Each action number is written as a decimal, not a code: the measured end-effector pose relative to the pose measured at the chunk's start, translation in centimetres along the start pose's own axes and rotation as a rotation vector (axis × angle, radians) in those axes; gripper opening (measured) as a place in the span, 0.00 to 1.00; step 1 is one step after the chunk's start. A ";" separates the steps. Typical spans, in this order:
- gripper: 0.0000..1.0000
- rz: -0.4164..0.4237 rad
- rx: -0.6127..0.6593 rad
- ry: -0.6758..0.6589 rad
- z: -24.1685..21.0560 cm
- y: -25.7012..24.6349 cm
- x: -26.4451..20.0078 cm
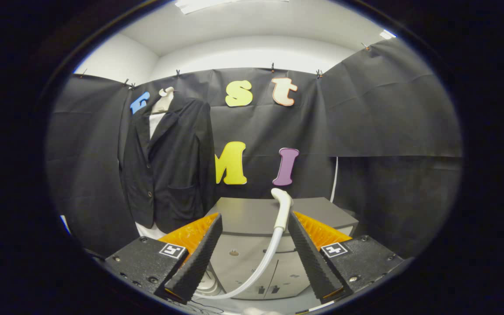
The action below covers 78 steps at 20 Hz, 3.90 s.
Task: Iron the clothes twice with a garment steamer, once on the left side and once on the right side.
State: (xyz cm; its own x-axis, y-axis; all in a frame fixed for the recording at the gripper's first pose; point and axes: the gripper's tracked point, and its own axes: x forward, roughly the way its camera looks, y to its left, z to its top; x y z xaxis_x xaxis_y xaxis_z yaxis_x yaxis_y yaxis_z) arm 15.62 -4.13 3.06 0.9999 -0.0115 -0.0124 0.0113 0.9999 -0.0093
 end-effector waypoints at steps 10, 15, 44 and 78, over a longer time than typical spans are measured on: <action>0.97 -0.002 0.009 0.074 -0.6 -5.1 16.5; 0.98 -0.026 0.015 0.172 -3.3 -7.9 24.0; 0.38 0.010 0.348 0.710 -12.6 -6.9 29.0; 0.34 -0.064 0.118 -0.093 23.3 24.5 15.1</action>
State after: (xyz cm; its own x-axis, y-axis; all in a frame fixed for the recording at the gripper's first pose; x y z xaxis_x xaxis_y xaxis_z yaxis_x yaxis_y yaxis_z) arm 31.29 20.39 25.91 0.9938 -0.0797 0.0771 0.0709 0.9913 0.1106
